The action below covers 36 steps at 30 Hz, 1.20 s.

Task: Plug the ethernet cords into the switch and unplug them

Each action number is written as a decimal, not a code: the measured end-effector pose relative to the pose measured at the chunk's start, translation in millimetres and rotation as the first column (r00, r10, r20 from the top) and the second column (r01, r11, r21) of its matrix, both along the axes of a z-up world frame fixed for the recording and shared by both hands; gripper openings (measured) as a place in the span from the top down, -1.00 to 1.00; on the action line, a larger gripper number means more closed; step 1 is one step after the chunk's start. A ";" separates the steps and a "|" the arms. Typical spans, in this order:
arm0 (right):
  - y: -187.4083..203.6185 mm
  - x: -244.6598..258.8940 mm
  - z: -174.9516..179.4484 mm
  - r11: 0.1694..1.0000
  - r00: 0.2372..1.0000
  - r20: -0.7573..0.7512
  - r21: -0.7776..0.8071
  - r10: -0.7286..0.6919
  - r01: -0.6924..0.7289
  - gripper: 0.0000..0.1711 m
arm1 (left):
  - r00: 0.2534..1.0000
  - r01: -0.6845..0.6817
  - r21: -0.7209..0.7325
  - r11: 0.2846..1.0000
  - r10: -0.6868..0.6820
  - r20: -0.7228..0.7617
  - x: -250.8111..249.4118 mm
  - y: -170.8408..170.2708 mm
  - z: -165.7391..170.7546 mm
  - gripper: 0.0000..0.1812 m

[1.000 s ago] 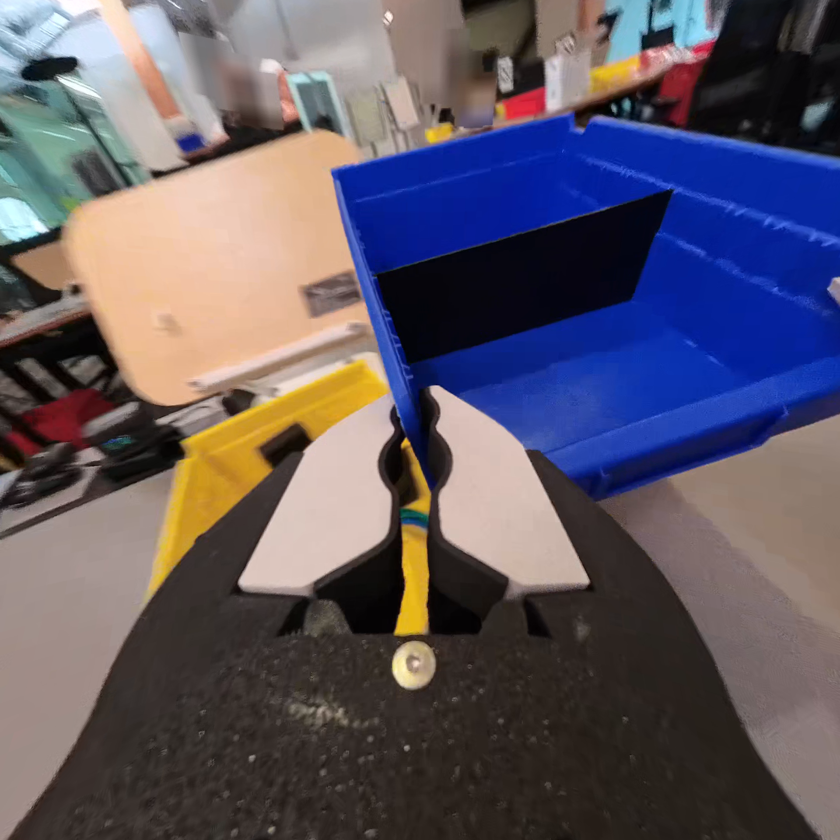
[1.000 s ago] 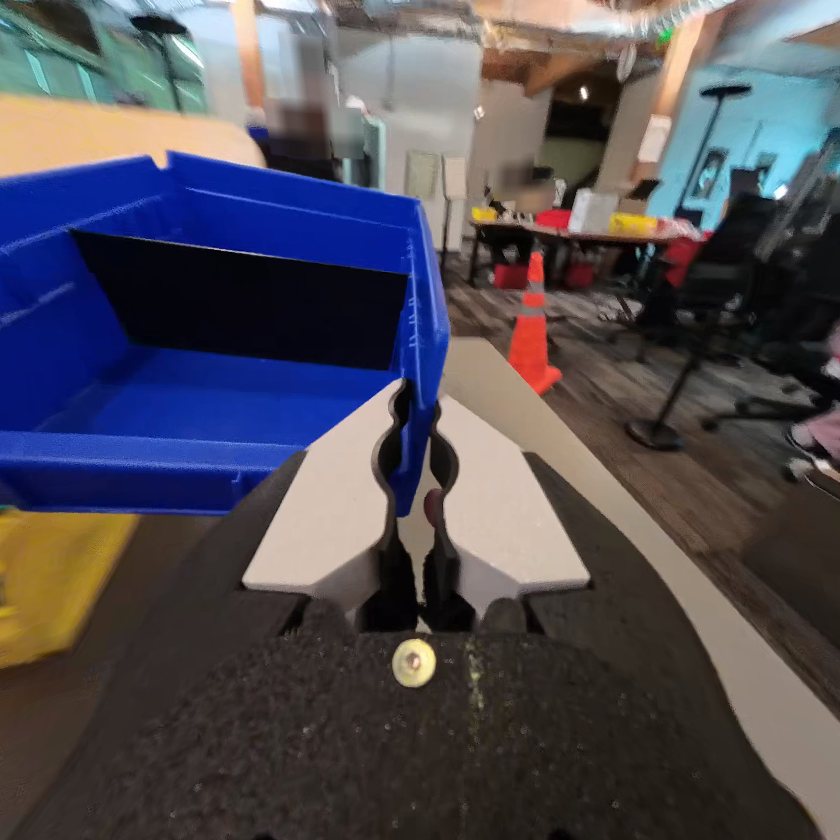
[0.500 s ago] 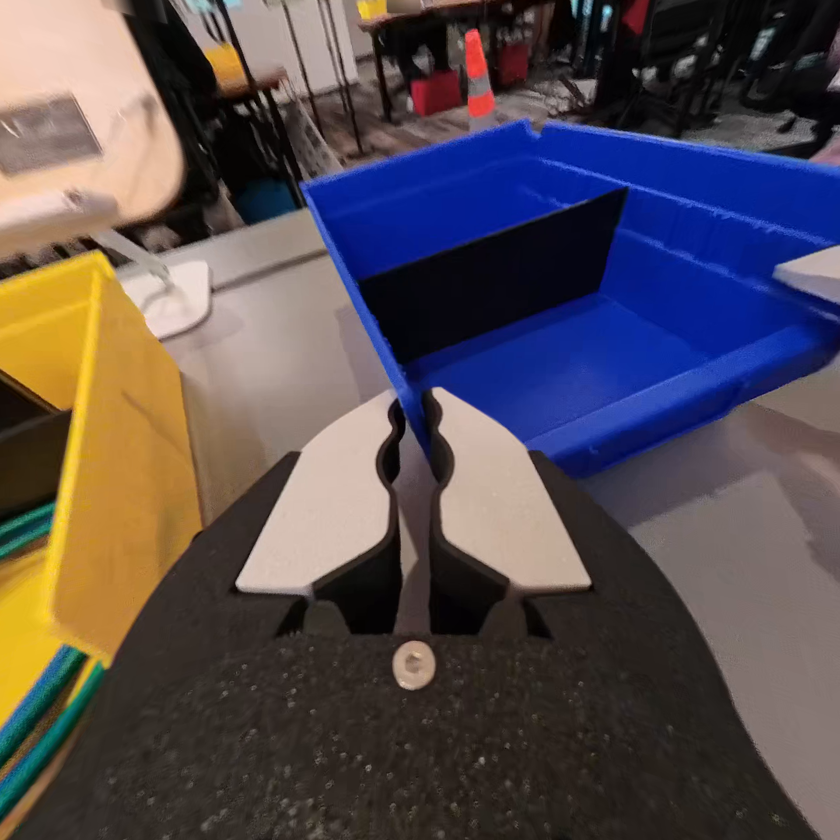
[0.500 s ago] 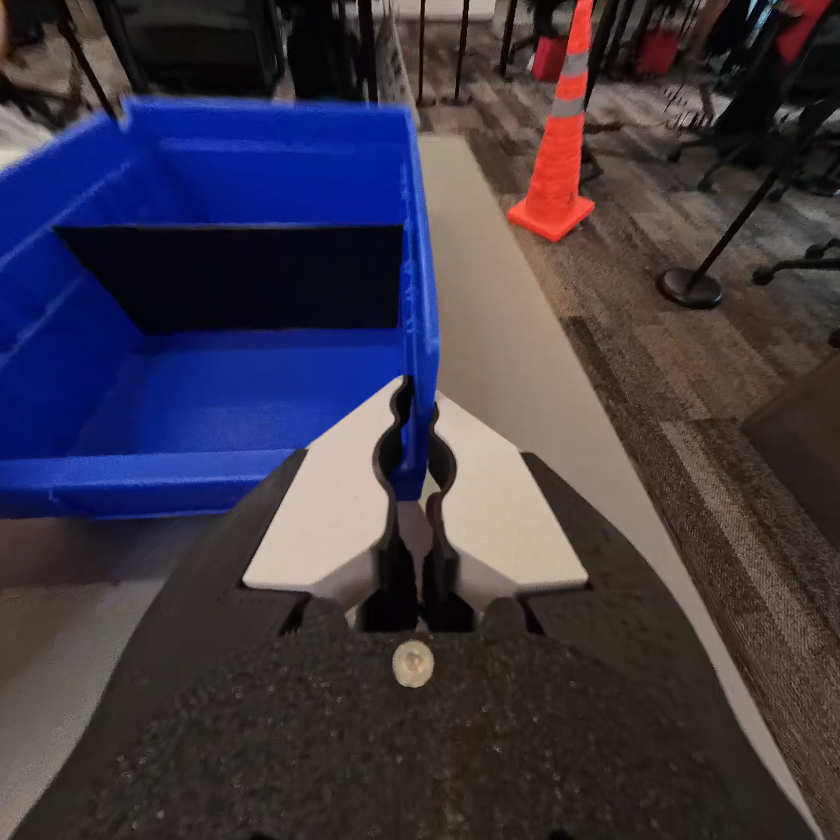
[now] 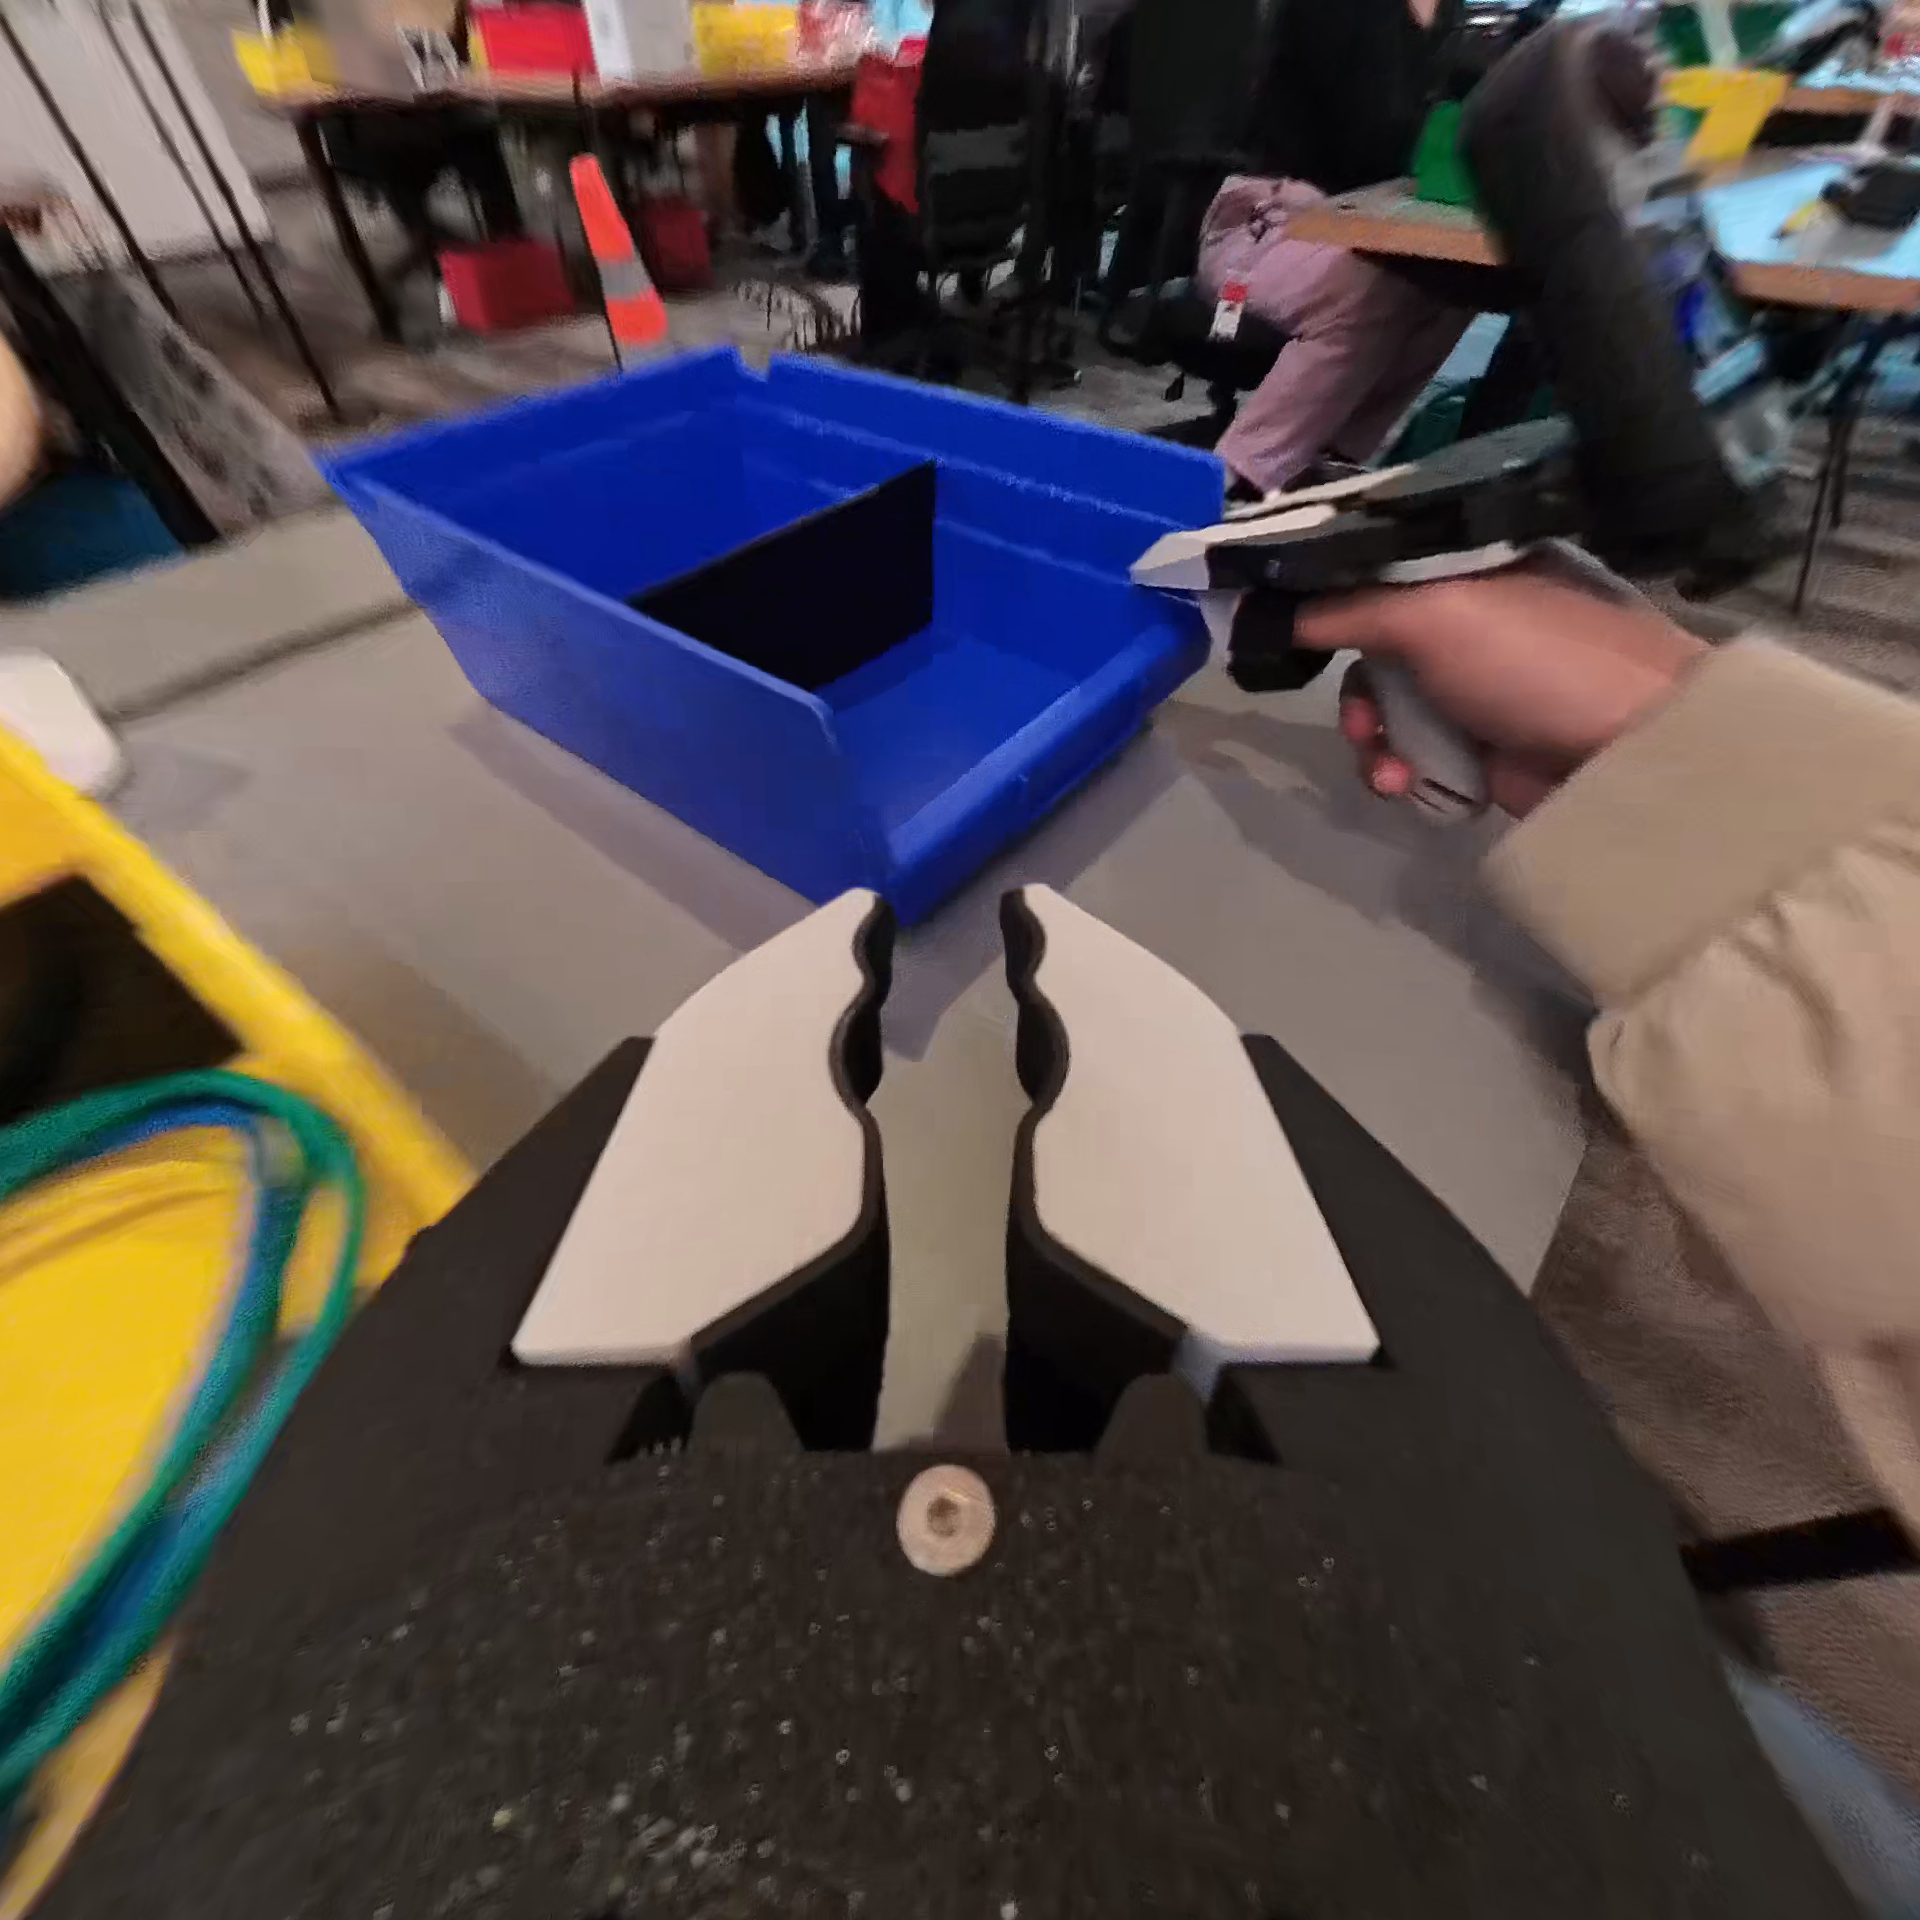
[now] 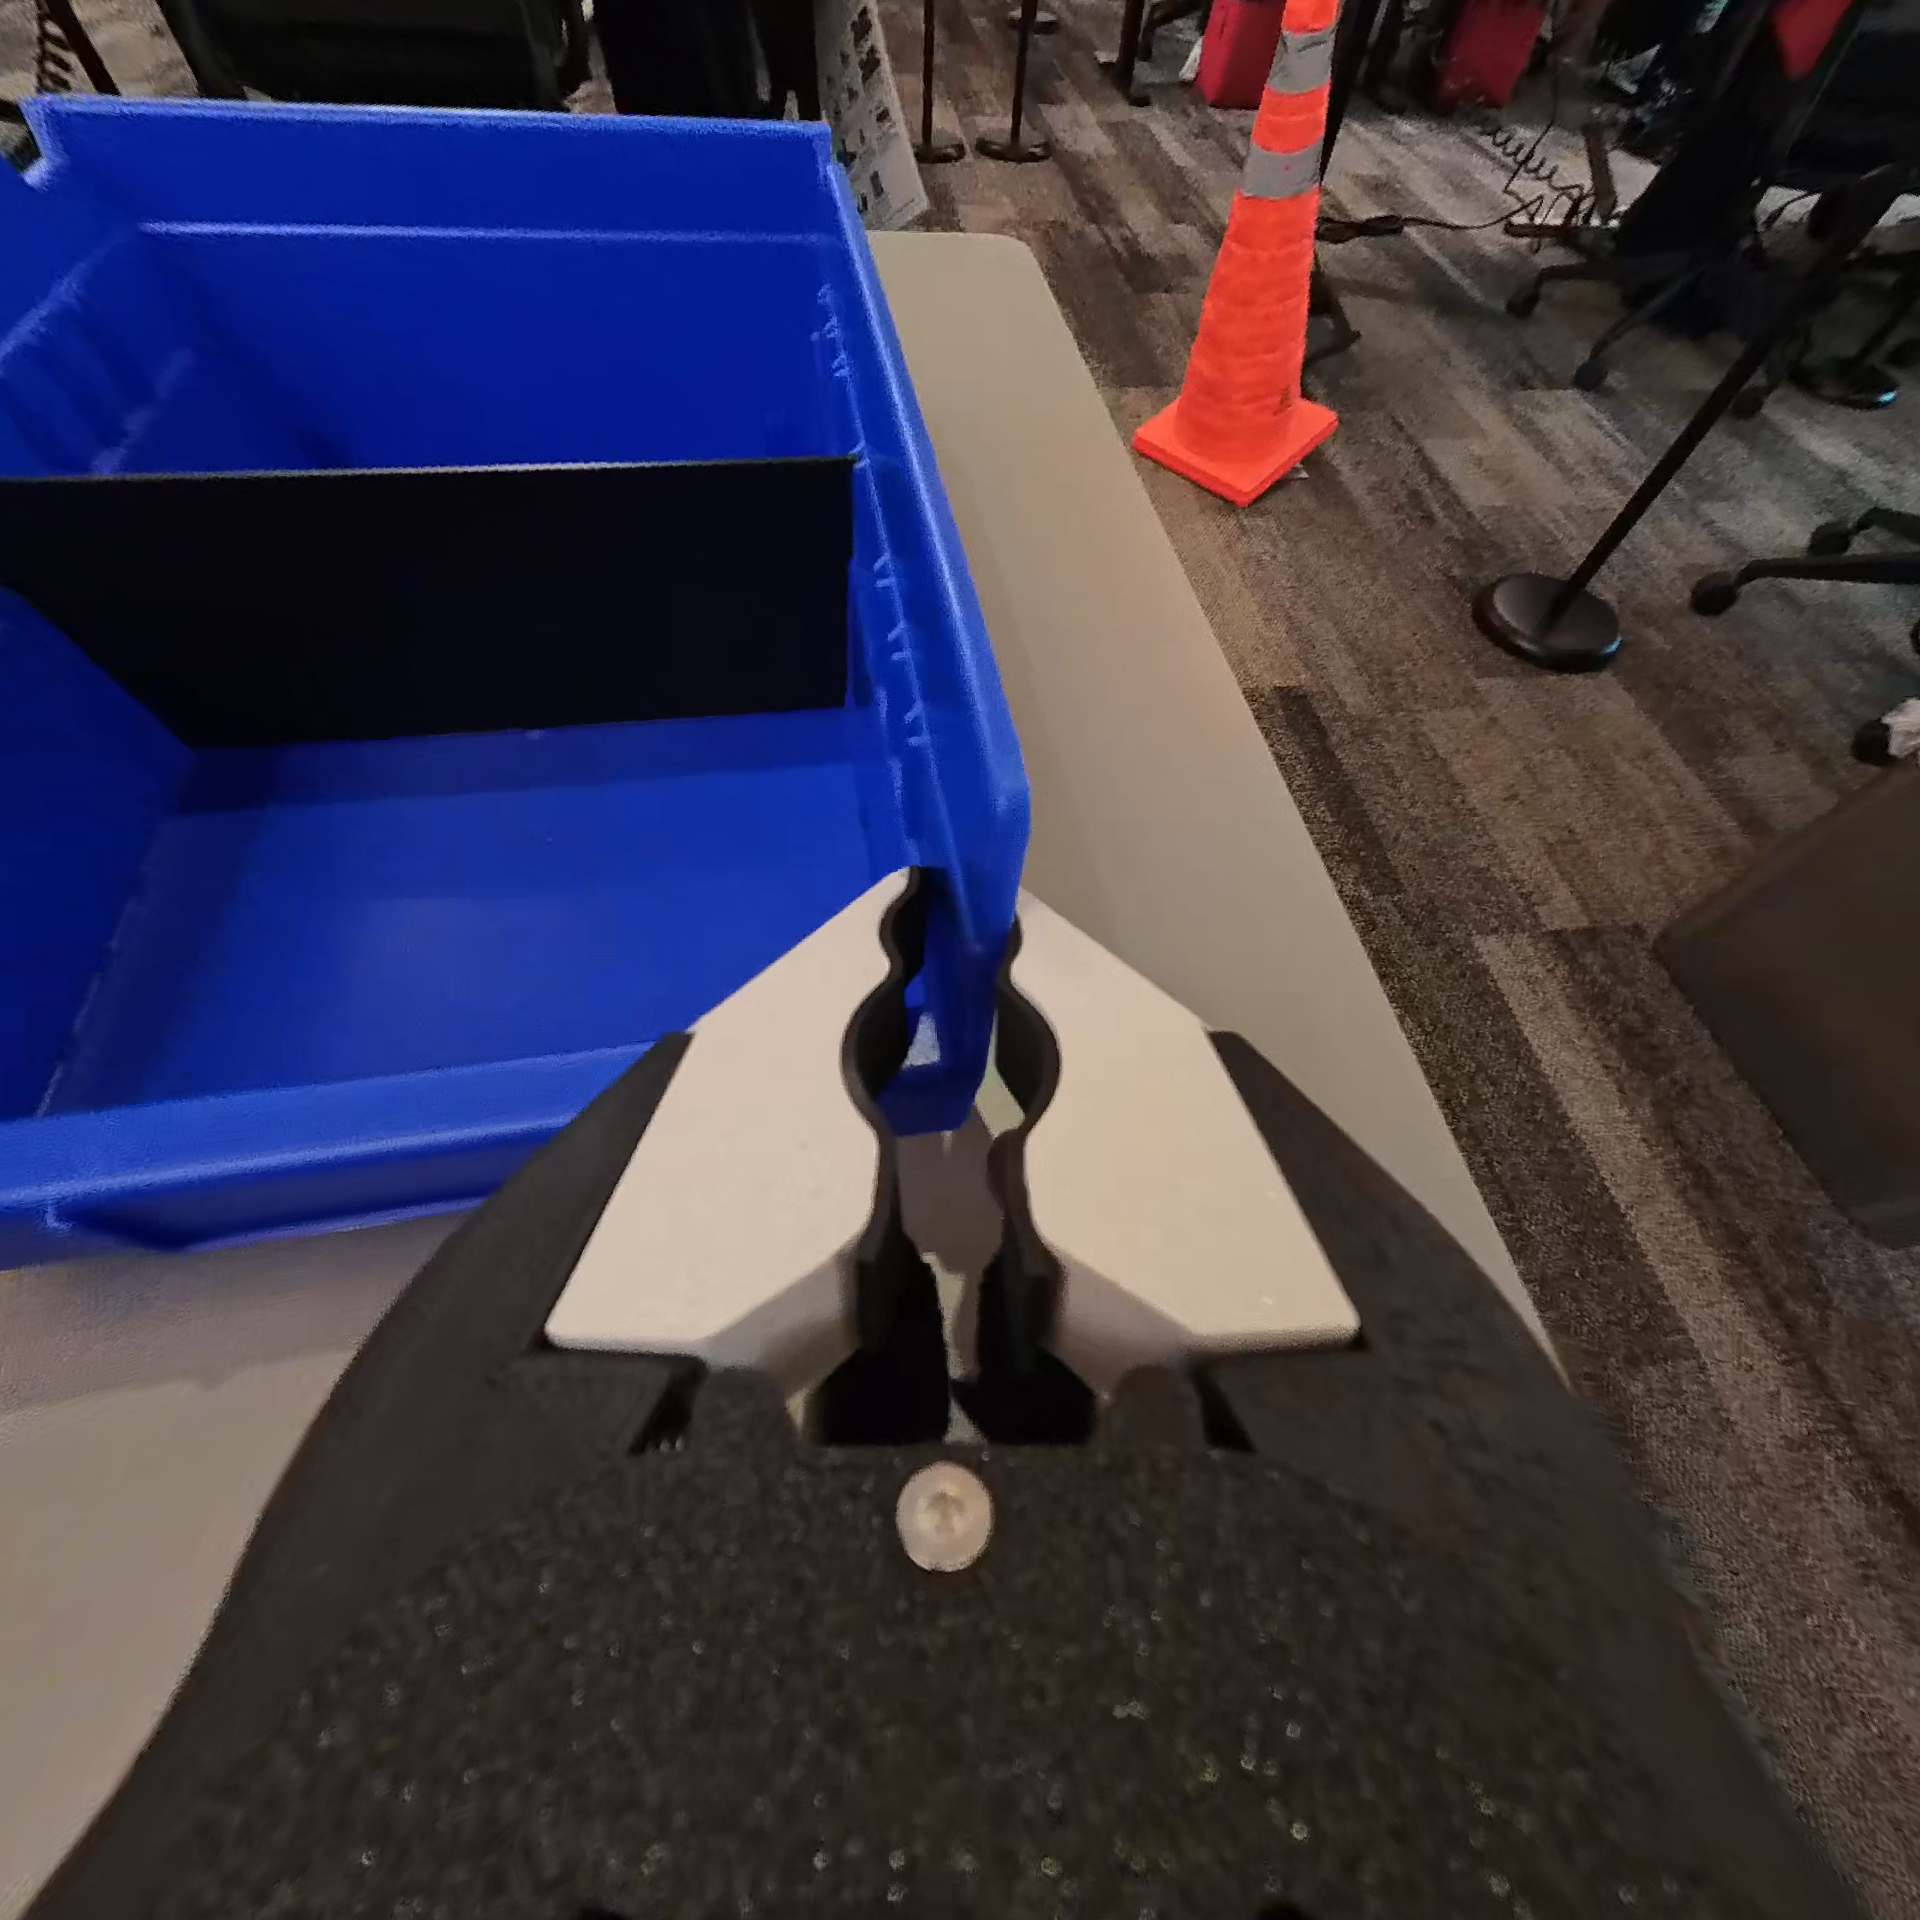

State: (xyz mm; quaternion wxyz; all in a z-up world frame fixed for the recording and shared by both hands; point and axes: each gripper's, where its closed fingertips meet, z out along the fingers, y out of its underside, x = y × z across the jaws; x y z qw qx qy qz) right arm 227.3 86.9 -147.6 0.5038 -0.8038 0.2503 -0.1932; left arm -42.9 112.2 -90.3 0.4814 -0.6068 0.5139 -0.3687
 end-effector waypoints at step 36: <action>196.0 -378.9 24.6 0.959 0.966 0.035 0.121 0.256 -0.258 0.97 | 0.795 -0.594 0.099 0.798 0.601 -0.075 -280.3 265.7 -13.2 0.96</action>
